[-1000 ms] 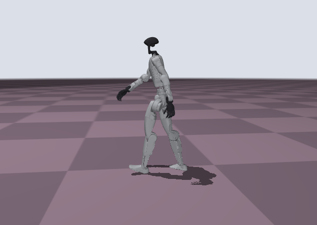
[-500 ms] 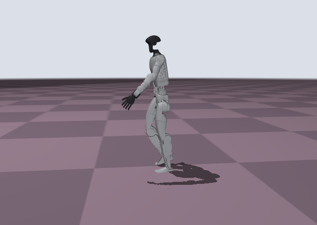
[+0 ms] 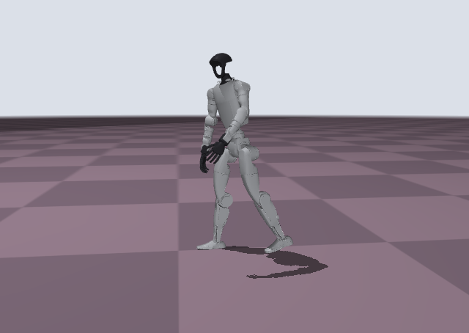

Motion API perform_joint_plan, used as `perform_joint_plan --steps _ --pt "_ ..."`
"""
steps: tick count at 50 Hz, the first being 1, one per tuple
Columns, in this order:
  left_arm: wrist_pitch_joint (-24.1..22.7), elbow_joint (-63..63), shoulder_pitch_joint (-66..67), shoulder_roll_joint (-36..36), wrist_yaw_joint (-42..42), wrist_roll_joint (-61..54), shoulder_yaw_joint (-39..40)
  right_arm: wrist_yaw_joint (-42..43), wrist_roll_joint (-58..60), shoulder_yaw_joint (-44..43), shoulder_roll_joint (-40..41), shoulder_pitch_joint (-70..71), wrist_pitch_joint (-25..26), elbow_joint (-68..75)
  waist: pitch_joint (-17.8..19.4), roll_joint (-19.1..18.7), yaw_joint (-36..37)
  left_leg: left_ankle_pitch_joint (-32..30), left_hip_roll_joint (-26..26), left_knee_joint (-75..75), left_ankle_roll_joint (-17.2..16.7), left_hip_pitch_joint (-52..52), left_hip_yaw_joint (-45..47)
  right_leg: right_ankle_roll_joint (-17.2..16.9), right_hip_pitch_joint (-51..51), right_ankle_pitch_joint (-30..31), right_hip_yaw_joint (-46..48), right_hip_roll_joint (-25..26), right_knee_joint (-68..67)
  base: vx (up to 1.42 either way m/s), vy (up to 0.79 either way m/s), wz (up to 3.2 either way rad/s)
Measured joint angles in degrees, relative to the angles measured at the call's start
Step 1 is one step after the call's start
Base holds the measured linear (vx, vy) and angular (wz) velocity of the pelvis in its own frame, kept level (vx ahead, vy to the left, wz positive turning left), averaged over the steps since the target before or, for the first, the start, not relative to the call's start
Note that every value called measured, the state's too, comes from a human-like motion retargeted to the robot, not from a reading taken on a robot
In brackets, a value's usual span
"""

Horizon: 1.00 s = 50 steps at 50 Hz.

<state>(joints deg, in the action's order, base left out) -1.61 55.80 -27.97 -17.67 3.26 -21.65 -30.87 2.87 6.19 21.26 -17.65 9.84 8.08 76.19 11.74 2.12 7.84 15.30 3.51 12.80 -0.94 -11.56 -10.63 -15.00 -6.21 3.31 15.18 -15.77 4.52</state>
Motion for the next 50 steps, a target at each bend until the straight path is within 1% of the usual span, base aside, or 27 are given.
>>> perform_joint_plan --steps 2,4,7,9,11,13,15,18,21,24,27,30,32,37,40,42,44,47,48,50 --pt "1.55 4.64 6.12 -0.42 -0.92 0.77 2.42 -0.08 0.44 0.95 -1.66 2.73 0.11 -0.71 -0.38 1.27 1.45 -3.77 1.44 6.11 1.49 2.99 0.89 0.68 1.01 -1.54 -0.01 -1.15 -0.85 0.46 -0.32 0.23" --pt "3.37 9.93 11.70 -1.00 -1.19 2.27 5.74 -0.72 0.96 1.82 -3.30 5.54 0.04 -1.57 -1.08 2.35 2.97 -6.83 2.13 14.46 2.94 7.93 2.78 2.00 1.50 -2.93 0.09 -1.27 -1.55 0.42 -0.38 0.16" --pt "5.85 17.44 18.88 -2.27 -0.43 5.40 11.78 -2.15 1.81 2.59 -5.79 10.01 -0.29 -2.70 -2.33 3.58 5.19 -9.12 2.74 26.64 5.45 16.58 5.91 3.64 1.77 -4.76 0.31 -0.91 -2.26 0.38 -0.34 0.11" --pt "6.75 20.93 23.06 -3.51 0.48 6.82 15.51 -3.13 2.12 2.84 -7.24 13.20 -0.40 -3.19 -2.77 4.30 7.12 -8.19 3.32 31.42 7.14 21.26 7.72 4.27 1.91 -5.84 -0.01 -0.42 -2.59 0.36 -0.29 -0.13" --pt "6.93 22.82 27.01 -4.88 1.31 6.86 18.29 -3.92 2.01 3.04 -8.42 16.46 -0.34 -3.54 -2.82 5.13 9.48 -5.77 4.34 32.81 8.62 24.73 9.25 4.53 1.99 -6.83 -0.81 0.01 -2.87 0.35 -0.25 -0.38" --pt "6.56 23.22 30.78 -6.11 1.89 5.34 20.08 -4.32 1.51 3.20 -9.33 19.65 -0.18 -3.95 -2.59 6.03 12.10 -3.03 5.52 30.83 9.62 27.17 10.59 4.53 1.96 -7.73 -1.95 0.43 -3.17 0.34 -0.22 -0.56" --pt "5.91 22.50 34.27 -7.01 2.25 2.55 21.12 -4.21 0.76 3.27 -9.97 22.58 -0.06 -4.63 -2.21 6.78 14.81 -1.22 6.42 25.77 9.95 28.67 11.84 4.37 1.86 -8.56 -3.31 1.02 -3.49 0.34 -0.19 -0.66" --pt "5.07 20.47 38.64 -7.45 3.04 -2.15 22.27 -3.20 -0.12 2.88 -10.46 25.98 -0.40 -6.55 -1.51 6.91 18.72 -1.58 6.29 13.82 8.86 28.96 13.63 4.05 2.23 -9.86 -5.35 2.91 -3.94 0.34 -0.15 -0.74" --pt "4.79 18.87 41.94 -6.88 4.88 -4.24 23.87 -2.15 0.14 1.78 -10.51 27.76 -1.47 -9.31 -0.73 5.31 22.00 -3.77 4.81 1.31 6.25 27.64 15.12 3.97 4.22 -11.49 -6.92 6.08 -4.31 0.37 -0.11 -0.73" --pt "4.80 18.31 44.18 -5.64 7.65 -2.82 25.58 -2.16 1.74 0.62 -10.27 28.00 -2.85 -12.15 0.10 2.75 24.18 -6.14 3.41 -8.25 3.07 26.10 15.67 4.50 7.69 -13.17 -7.98 9.42 -4.61 0.40 -0.08 -0.56" --pt "4.48 18.60 45.44 -4.27 10.54 0.99 26.65 -3.53 4.53 0.14 -9.77 27.21 -4.09 -14.01 0.75 0.48 25.24 -8.12 2.78 -14.37 0.31 25.26 14.92 5.87 11.44 -14.63 -8.75 11.99 -4.95 0.42 -0.05 -0.36" --pt "3.51 19.28 45.68 -3.27 12.39 5.90 26.63 -5.54 8.02 0.44 -8.97 25.80 -5.00 -14.22 0.94 -0.74 25.56 -9.13 2.48 -17.78 -1.49 24.99 14.19 7.76 14.52 -15.84 -9.29 13.59 -5.37 0.44 -0.03 -0.22" --pt "2.82 19.75 45.04 -3.02 12.51 8.75 25.69 -6.54 9.89 0.99 -8.30 24.54 -5.33 -13.43 0.79 -0.79 25.46 -8.77 2.20 -17.80 -2.05 25.22 15.03 8.83 16.02 -16.36 -9.39 14.17 -5.70 0.45 -0.02 -0.10" --pt "2.42 20.95 40.50 -3.32 10.41 14.22 21.30 -7.52 11.84 2.02 -6.37 19.61 -5.24 -10.13 -0.60 0.21 24.31 -9.31 0.84 -17.80 -2.02 23.37 19.20 10.97 18.36 -16.28 -8.27 15.40 -7.51 0.48 0.00 0.10" --pt "2.89 21.53 35.96 -3.62 9.37 17.02 18.28 -7.34 11.19 1.36 -5.10 14.79 -4.94 -8.27 -1.60 0.53 22.82 -9.24 0.04 -17.69 -1.63 20.85 19.17 11.86 19.26 -14.38 -6.40 16.26 -10.76 0.52 0.02 0.39" --pt "3.26 21.59 32.37 -3.66 9.12 18.71 16.54 -7.09 10.22 0.11 -4.22 10.62 -4.83 -7.38 -2.21 0.11 21.67 -8.12 -0.72 -17.21 -1.38 18.73 17.51 12.32 19.15 -11.42 -4.83 16.90 -15.45 0.54 0.02 0.52" --pt "3.56 21.30 28.39 -3.52 8.92 19.96 14.95 -6.85 8.78 -1.45 -3.29 5.99 -4.86 -6.72 -3.02 -0.70 20.76 -6.70 -1.94 -16.66 -0.95 16.57 15.43 12.66 17.26 -7.01 -3.34 17.45 -23.21 0.53 0.02 0.50" --pt "3.81 20.28 21.28 -2.83 7.20 19.65 12.76 -6.49 5.75 -3.24 -1.85 -0.62 -4.87 -5.90 -4.57 -1.32 19.79 -4.96 -3.63 -15.88 0.34 14.55 12.77 12.28 9.88 -0.10 -1.75 16.95 -39.54 0.48 0.01 0.40" --pt "3.91 19.78 18.57 -2.43 5.97 18.62 12.14 -6.30 4.77 -3.60 -1.41 -2.46 -4.79 -5.65 -4.92 -1.28 19.37 -4.58 -3.87 -15.66 0.83 14.15 12.06 12.20 6.84 1.11 -1.28 16.26 -44.87 0.43 0.00 0.38" --pt "4.15 18.66 12.85 -1.46 3.02 15.58 10.86 -5.88 3.22 -4.05 -0.65 -5.57 -4.52 -5.13 -5.22 -1.15 18.35 -3.84 -4.05 -15.20 1.61 13.39 10.89 12.88 1.17 0.68 -0.09 14.17 -53.77 0.41 -0.01 0.37"
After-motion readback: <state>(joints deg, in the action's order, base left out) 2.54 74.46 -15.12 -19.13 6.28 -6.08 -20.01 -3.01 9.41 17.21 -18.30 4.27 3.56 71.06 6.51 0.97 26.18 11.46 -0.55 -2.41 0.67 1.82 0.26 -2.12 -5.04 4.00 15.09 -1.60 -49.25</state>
